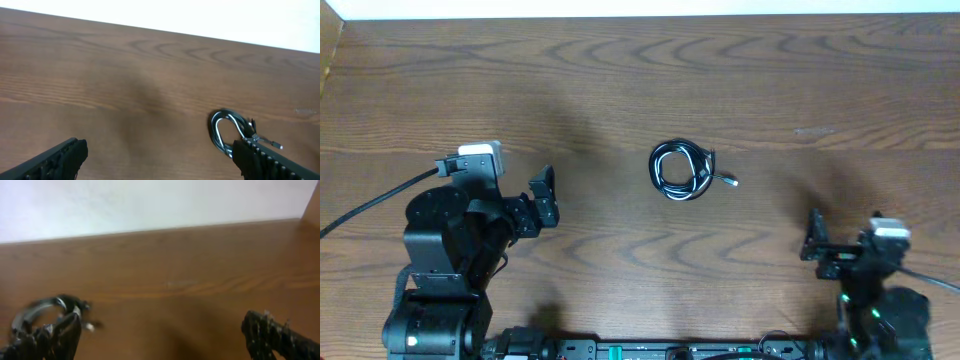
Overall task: Untangle cables
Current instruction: 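Raise both grippers and move them toward the cable bundle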
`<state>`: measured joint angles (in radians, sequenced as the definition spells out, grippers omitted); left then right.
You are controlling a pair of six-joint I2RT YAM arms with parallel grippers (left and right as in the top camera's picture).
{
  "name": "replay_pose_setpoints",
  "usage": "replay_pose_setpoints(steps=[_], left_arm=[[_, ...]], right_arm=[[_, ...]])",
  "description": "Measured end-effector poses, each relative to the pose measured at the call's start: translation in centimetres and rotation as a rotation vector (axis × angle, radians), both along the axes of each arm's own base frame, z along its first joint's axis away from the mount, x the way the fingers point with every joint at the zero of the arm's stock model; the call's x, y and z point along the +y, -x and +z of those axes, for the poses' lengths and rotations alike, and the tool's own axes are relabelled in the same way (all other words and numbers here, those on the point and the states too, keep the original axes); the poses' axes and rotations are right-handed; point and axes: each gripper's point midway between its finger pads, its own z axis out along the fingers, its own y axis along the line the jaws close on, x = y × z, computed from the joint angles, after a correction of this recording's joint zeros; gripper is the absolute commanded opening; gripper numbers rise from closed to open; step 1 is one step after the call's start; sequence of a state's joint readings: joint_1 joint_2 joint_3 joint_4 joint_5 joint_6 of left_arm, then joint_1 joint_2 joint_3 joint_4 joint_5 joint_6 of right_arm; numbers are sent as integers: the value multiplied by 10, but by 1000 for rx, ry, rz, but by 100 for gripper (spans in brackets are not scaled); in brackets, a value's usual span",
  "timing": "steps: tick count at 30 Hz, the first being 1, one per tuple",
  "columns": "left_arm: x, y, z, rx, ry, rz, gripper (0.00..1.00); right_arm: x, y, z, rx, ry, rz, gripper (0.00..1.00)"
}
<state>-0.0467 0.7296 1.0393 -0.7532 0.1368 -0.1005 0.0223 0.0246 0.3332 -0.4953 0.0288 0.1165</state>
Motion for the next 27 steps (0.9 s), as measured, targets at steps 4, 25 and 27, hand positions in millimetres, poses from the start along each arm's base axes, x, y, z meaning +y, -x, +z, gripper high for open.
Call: replay_pose_setpoints(steps=[4, 25, 27], left_arm=[[0, 1, -1, 5, 0, 0, 98], [-34, 8, -6, 50, 104, -174, 99], [-37, 7, -8, 60, 114, -190, 98]], right_arm=[[0, 27, 81, -127, -9, 4, 99], [24, -32, 164, 146, 73, 158, 99], [25, -46, 151, 201, 77, 168, 99]])
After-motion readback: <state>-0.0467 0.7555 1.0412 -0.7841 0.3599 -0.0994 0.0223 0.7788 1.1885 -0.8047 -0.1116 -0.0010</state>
